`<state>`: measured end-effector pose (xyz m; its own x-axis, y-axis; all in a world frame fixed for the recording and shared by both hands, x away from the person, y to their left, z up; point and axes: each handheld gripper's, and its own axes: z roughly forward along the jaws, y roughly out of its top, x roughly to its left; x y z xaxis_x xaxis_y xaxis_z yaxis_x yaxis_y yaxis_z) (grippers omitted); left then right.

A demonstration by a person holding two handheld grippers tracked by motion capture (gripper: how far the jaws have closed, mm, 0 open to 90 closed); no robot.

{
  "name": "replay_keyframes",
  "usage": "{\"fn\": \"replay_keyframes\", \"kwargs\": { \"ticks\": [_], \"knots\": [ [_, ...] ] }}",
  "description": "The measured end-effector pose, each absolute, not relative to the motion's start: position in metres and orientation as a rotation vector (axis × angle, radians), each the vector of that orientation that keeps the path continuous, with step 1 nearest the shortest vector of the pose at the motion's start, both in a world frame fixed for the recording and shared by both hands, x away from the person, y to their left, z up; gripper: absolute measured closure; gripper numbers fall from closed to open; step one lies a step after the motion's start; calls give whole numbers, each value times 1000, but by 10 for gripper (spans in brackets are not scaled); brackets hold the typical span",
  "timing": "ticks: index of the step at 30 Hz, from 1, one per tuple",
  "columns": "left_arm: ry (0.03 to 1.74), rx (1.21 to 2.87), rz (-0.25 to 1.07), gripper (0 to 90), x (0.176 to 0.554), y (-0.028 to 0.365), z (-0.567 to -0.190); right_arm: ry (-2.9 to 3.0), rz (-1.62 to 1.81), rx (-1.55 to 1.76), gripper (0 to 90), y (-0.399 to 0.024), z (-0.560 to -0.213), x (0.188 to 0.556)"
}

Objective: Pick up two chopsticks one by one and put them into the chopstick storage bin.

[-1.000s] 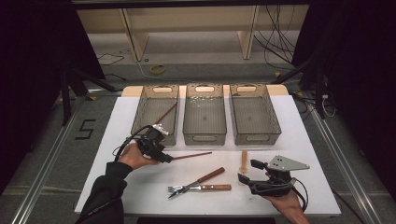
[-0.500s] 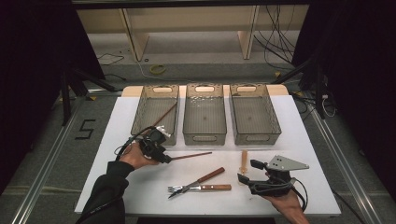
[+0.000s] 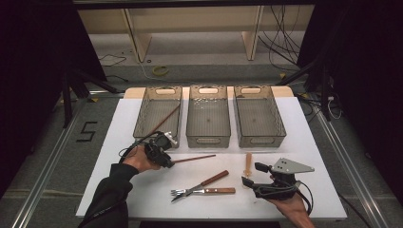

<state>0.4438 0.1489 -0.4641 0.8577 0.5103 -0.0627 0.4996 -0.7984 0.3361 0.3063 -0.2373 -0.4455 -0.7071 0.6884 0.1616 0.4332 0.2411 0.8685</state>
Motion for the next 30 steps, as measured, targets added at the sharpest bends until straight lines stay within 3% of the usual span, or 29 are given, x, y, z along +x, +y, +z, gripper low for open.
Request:
{"fn": "replay_keyframes", "kwargs": {
  "ticks": [11,30],
  "knots": [
    [644,2764,64,810,439,146,-463,2261,1454,1055,267,-238,-446,306],
    [531,2786,51,835,434,145,-461,2261,1463,1057,268,-239,-446,307]
  ]
}}
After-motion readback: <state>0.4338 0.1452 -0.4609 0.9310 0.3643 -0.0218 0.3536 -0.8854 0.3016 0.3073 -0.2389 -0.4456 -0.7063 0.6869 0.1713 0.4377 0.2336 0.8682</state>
